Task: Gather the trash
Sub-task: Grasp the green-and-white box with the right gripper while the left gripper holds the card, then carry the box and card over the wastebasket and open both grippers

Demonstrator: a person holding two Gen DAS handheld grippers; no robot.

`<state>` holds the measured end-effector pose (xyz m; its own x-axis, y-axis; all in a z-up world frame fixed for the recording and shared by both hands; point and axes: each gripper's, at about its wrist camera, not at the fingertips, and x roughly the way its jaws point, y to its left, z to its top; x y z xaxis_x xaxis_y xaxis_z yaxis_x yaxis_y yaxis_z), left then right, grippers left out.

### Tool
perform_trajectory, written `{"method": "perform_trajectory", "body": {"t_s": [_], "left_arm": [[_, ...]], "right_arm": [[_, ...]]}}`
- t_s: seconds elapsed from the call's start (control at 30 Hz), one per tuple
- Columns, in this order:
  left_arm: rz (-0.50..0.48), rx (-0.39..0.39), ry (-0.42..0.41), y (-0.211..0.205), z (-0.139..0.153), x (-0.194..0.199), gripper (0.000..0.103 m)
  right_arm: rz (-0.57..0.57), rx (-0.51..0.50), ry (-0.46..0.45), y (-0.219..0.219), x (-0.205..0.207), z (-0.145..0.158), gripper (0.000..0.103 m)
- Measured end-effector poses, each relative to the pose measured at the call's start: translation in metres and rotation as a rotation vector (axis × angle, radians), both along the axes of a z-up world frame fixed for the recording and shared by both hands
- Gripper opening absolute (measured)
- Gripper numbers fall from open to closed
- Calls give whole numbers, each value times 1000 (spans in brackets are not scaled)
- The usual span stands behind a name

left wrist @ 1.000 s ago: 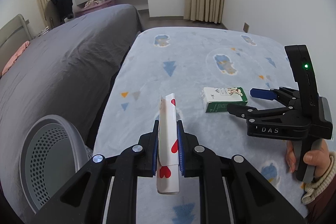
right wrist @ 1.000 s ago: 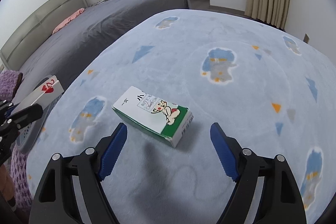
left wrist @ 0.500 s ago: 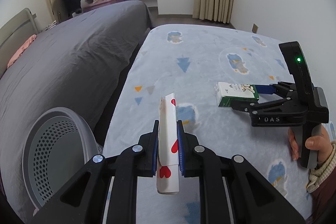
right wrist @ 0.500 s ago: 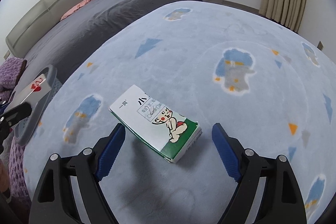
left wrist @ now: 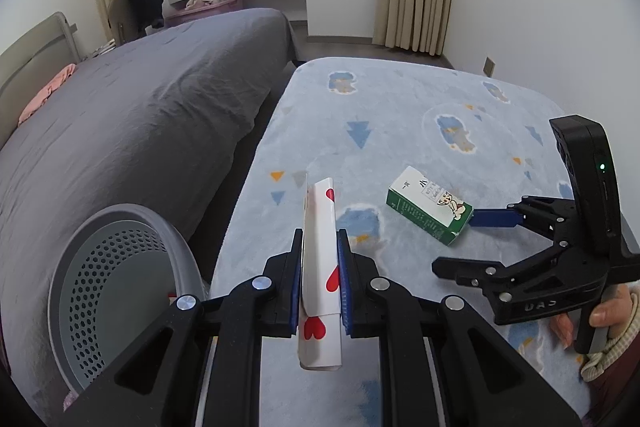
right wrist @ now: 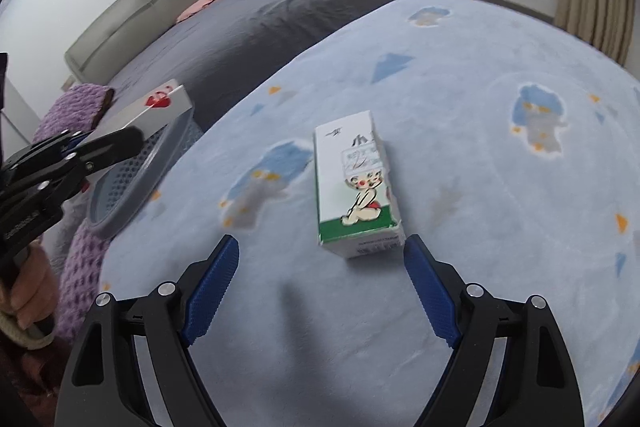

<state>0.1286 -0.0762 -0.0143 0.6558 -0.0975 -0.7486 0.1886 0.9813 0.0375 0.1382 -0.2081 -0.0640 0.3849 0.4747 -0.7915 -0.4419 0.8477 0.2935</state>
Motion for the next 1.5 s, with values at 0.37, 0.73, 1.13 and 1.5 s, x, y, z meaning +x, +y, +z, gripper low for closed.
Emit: {"method": "perform_trajectory", "body": {"t_s": [0.37, 0.73, 1.13, 1.5], "left_arm": [[28, 6, -10, 9, -1, -5, 16], [44, -5, 0, 23, -4, -8, 16], [85, -25, -1, 70, -4, -25, 16], [163, -12, -9, 147, -8, -50, 16]], "right_arm": [[-217, -126, -22, 8, 24, -9, 81], [-241, -287, -95, 31, 17, -13, 48], [-279, -262, -82, 61, -21, -3, 43], [-376, -169, -72, 108, -73, 13, 43]]}}
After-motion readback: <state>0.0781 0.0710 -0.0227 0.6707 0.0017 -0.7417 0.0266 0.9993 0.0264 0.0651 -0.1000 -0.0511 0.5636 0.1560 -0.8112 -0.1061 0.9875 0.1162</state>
